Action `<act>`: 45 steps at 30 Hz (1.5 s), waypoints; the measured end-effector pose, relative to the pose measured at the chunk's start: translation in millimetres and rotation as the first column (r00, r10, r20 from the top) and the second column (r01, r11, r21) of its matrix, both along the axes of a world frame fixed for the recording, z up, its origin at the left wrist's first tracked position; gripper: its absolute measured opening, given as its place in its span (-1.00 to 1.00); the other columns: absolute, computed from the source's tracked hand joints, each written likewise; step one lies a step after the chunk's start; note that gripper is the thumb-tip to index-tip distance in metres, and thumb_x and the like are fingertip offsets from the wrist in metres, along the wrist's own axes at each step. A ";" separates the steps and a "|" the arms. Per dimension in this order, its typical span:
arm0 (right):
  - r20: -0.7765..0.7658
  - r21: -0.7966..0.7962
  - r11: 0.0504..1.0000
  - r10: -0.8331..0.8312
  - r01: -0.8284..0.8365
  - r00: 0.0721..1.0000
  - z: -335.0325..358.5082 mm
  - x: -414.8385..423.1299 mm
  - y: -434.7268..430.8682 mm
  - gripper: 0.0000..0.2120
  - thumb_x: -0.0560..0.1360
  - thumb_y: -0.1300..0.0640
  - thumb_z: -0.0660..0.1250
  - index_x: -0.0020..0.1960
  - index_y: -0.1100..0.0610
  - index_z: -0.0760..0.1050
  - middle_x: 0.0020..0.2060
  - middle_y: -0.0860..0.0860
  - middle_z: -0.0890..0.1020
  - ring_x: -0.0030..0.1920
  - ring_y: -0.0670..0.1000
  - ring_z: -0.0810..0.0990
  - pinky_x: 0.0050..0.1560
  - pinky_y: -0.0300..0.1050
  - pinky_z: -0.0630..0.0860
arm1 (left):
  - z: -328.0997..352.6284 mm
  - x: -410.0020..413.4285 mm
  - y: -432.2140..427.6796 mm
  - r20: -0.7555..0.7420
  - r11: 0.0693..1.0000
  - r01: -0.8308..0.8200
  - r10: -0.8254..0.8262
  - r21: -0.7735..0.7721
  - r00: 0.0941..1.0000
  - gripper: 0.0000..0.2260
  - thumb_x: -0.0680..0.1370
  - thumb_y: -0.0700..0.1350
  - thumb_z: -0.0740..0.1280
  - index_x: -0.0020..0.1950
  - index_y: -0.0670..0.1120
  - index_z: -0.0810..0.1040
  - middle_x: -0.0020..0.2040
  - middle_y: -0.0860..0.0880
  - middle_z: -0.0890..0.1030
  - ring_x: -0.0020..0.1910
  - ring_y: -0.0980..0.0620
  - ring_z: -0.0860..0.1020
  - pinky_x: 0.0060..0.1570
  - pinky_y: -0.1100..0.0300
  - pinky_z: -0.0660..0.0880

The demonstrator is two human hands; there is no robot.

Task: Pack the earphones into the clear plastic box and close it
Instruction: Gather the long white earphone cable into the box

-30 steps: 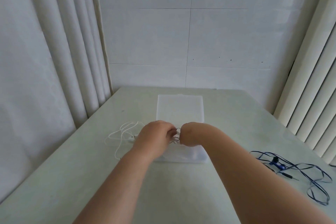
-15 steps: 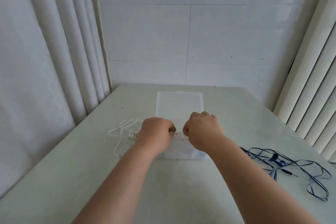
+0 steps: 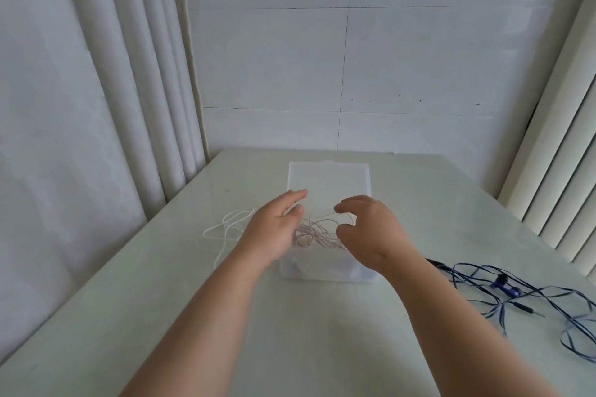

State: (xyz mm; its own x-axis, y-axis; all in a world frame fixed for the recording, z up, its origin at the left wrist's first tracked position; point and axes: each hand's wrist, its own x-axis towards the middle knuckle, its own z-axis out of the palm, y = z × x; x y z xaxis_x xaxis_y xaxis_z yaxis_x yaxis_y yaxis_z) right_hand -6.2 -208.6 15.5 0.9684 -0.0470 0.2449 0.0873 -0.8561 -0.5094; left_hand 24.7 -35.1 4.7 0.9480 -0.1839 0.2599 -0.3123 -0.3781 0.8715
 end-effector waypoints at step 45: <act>0.217 0.358 0.918 0.093 -0.168 0.972 -17.9 -30.1 23.3 -0.67 0.44 0.30 0.22 -0.04 -0.08 0.61 -0.07 -0.31 0.59 -0.01 -0.35 0.46 -0.11 -0.49 0.32 | 13.5 -28.2 47.3 -0.092 0.947 0.209 -0.237 -0.244 0.967 -0.74 0.39 -0.21 0.25 0.03 -0.06 0.60 -0.32 -0.13 0.61 -0.43 0.04 0.40 -0.47 0.30 0.27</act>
State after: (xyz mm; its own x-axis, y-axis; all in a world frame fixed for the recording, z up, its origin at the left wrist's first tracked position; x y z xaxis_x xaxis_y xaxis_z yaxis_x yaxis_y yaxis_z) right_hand -36.3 -185.3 -2.4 0.9084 -0.0472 0.4155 0.3130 -0.5823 -0.7503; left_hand -3.5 12.2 18.1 0.9161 -0.3422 0.2088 -0.2550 -0.0955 0.9622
